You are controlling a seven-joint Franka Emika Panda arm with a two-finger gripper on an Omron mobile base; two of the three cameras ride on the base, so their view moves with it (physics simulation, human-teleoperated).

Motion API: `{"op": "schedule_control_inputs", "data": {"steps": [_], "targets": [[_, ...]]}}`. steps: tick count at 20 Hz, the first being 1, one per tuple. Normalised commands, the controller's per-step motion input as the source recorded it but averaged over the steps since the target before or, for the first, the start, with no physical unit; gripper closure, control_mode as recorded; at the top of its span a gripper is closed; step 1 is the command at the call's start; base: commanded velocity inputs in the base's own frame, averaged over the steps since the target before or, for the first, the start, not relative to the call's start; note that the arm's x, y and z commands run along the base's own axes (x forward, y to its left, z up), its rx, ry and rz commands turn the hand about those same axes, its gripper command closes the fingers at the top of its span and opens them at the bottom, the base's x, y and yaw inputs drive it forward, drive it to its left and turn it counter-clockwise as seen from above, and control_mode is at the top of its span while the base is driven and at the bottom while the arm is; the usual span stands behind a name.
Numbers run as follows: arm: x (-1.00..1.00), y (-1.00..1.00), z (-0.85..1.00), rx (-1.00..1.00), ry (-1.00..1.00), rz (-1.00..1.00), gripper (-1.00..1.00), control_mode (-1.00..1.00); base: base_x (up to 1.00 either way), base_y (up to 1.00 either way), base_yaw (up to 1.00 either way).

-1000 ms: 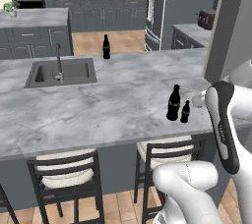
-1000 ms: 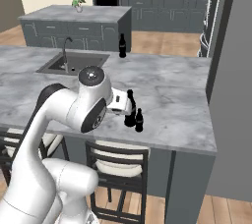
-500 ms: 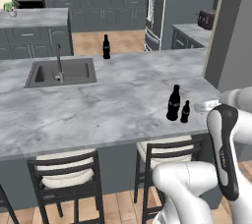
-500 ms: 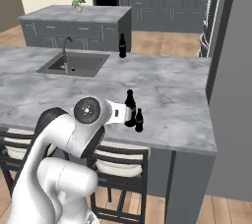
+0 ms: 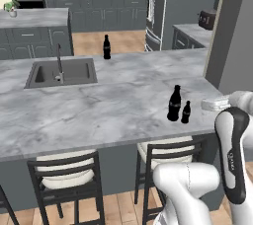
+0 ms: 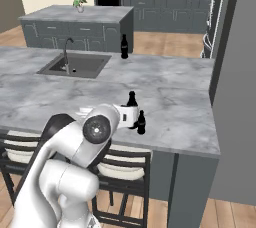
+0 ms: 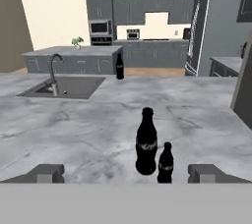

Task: Place the large bottle from the dining counter next to the other large bottle outside the sink, and place the small bottle from the dining counter next to the other small bottle inside the sink.

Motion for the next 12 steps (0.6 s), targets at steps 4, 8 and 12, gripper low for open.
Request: {"op": "schedule_control_inputs", "data": {"steps": [4,8,12], "targets": [[0.0,0.03,-0.15,-0.04,-0.3,0.04,-1.0,-1.0,0.0,0.0,0.0],[0.0,0.08,-0.17,-0.01,-0.27,0.04,-1.0,-1.0,0.0,0.0,0.0],[0.01,0.11,-0.15,0.0,-0.21,0.03,-1.0,-1.0,0.0,0.0,0.0]]}}
